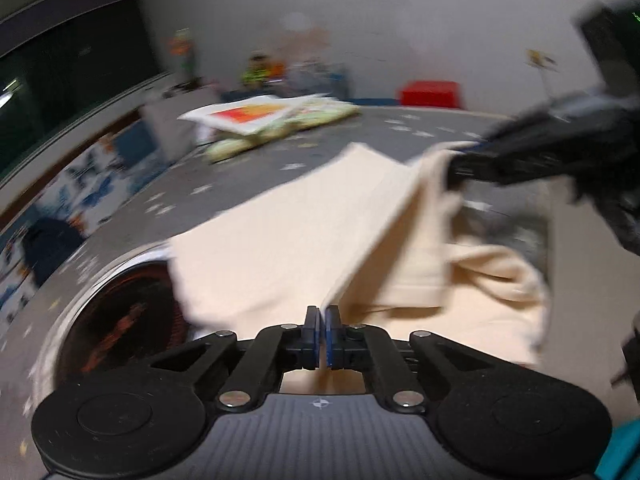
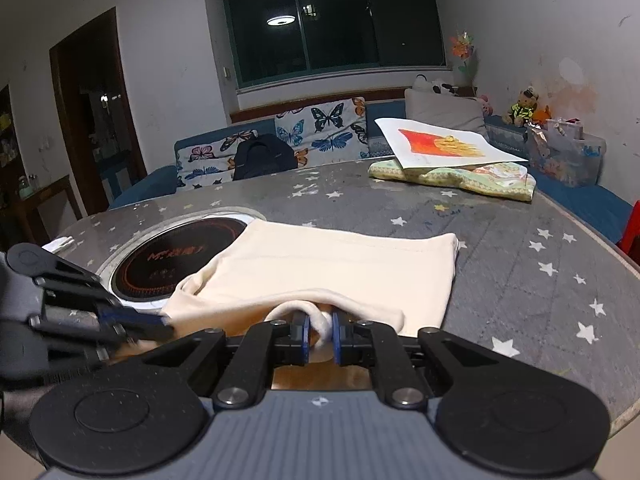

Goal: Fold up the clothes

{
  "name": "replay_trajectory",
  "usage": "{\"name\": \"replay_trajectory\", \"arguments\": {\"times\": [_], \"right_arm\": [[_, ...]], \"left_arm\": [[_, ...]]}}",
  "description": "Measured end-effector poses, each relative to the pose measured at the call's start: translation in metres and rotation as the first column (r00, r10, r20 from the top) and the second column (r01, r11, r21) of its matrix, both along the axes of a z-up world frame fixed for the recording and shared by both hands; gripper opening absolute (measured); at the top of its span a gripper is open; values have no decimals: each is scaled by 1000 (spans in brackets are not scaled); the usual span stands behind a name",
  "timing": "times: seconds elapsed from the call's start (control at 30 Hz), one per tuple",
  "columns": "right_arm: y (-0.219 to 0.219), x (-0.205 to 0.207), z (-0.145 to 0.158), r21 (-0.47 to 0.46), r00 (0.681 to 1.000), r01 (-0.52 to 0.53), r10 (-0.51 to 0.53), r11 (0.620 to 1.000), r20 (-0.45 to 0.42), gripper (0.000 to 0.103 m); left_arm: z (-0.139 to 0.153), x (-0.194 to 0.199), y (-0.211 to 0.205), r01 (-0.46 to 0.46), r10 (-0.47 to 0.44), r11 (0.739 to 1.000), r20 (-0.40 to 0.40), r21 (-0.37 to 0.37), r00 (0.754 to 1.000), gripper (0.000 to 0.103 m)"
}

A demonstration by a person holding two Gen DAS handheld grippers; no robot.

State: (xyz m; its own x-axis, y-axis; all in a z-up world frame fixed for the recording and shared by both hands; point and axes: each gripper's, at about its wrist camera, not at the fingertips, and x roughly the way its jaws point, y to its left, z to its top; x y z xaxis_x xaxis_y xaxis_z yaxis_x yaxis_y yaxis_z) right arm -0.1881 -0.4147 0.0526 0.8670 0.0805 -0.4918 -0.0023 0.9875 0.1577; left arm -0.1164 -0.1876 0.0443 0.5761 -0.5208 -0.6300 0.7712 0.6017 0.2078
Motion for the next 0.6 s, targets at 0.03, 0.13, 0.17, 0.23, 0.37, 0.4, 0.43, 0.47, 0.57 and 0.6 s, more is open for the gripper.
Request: {"name": "replay_trajectory", "arguments": {"times": [0.03,0.13,0.17,0.23,0.37,0.4,0.43,0.47,0.57,0.6], "right_arm": [[-1,0,0,2,1000,10,-10,1000,3,9],[-12,-1,0,23,998,69,-69,997,-1,9],[-15,-1,1,30,996,89,-89,996,-2,9],[-22,-1,1,44,992,129,-129,991,-5,9],[-35,-3,-2,57,983,183,-182,981,-21,9],[-34,-3,-4,48,984,175,-174,983,-28,9],[-32,-2,-6,42,986,165,-163,985,-34,9],[-30,-1,-8,43,987,160,-159,986,-37,9],[-27,2,-7,65,987,158,-156,985,-32,9],[-27,2,-6,71,987,158,-156,985,-25,10]], "left_arm": [[3,8,8,-48,48,999,-14,-22,999,1],[7,32,45,-230,225,970,-73,-82,972,0],[9,40,58,-292,283,951,-95,-100,954,0],[9,50,86,-385,369,914,-136,-126,920,0],[9,48,121,-425,390,890,-207,-167,897,0],[10,43,117,-390,354,905,-207,-169,912,1],[12,36,110,-350,316,922,-196,-167,928,2],[14,30,102,-309,278,937,-186,-166,943,3],[18,12,65,-156,125,971,-171,-181,977,13],[18,8,50,-110,80,977,-166,-181,983,20]]}}
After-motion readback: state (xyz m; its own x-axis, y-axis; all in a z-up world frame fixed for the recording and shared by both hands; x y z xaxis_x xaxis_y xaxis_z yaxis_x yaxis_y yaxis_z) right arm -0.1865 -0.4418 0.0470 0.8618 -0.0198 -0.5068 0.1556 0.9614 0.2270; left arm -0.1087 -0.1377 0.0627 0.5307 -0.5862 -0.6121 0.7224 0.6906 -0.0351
